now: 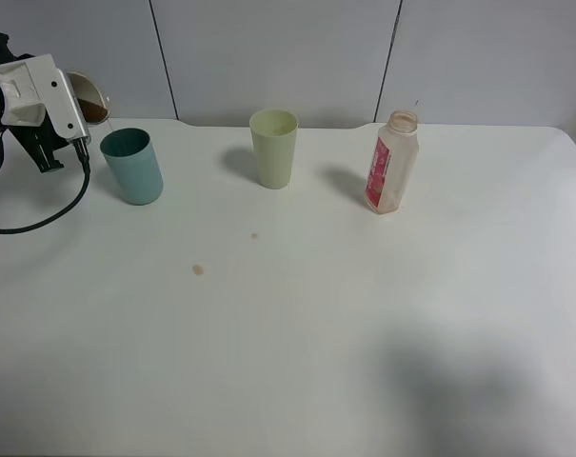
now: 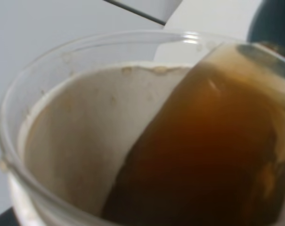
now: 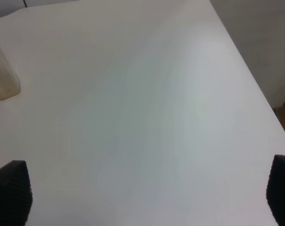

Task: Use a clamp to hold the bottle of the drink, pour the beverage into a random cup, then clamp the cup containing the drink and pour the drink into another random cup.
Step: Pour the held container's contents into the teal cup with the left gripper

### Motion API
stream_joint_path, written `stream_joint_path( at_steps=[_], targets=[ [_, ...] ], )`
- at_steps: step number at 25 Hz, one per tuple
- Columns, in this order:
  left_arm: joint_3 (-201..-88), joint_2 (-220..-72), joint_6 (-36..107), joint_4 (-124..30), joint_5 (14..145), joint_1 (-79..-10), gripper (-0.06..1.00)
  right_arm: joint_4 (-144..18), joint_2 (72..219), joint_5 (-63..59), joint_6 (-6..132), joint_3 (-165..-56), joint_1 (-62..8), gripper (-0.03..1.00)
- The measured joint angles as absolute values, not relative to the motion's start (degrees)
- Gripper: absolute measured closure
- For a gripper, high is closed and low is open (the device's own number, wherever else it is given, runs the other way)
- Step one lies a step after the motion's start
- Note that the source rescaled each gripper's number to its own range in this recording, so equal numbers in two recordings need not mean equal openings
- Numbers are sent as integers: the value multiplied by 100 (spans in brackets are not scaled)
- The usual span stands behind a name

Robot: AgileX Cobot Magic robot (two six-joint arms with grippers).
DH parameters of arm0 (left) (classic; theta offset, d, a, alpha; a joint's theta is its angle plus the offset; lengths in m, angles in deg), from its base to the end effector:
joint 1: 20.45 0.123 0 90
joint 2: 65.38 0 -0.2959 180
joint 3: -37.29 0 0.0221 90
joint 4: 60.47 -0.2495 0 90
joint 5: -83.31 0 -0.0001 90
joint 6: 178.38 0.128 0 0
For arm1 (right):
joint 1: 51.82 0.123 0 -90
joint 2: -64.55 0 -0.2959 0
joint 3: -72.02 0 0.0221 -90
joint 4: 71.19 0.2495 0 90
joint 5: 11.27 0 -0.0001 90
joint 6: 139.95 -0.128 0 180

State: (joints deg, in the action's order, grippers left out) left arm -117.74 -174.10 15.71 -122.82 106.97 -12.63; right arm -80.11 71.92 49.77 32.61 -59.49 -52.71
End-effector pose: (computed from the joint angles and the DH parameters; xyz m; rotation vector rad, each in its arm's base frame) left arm 0.3944 0.0083 0.1831 1.3405 1.6529 0.4746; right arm 0.0137 -0.0176 0.2624 0.1560 2.0264 -0.1142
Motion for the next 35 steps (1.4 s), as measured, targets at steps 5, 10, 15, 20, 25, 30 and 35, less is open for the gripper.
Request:
stream_joint_path(
  at_steps=[5,10,15,20,25,30,35],
  targets=[
    [-11774,-17410,1571,-12333,10620,-1263,94,-8011,7192,4977,3261,-5949,-5271,-3],
    [-11779,-17410,1571,-12376,10583,-1306,94,-8011,7192,4977,3261,-5949,-5271,-3],
    [-11797,-17410,1618,-12429,10517,-1481,94,-8011,7192,4977,3261,-5949,-5271,-3],
    [-11811,-17410,1739,-12433,10371,-1495,94,-8011,7192,4977,3261,-5949,-5271,-3],
    [-11811,-17410,1780,-12433,10269,-1495,94,-8011,7192,4977,3261,-5949,-5271,-3],
    [-11811,-17410,1804,-12460,10236,-1495,94,-8011,7192,4977,3261,-5949,-5271,-3],
    [-11815,-17410,1804,-12509,10168,-1495,94,-8011,7192,4977,3261,-5949,-5271,-3]
  ],
)
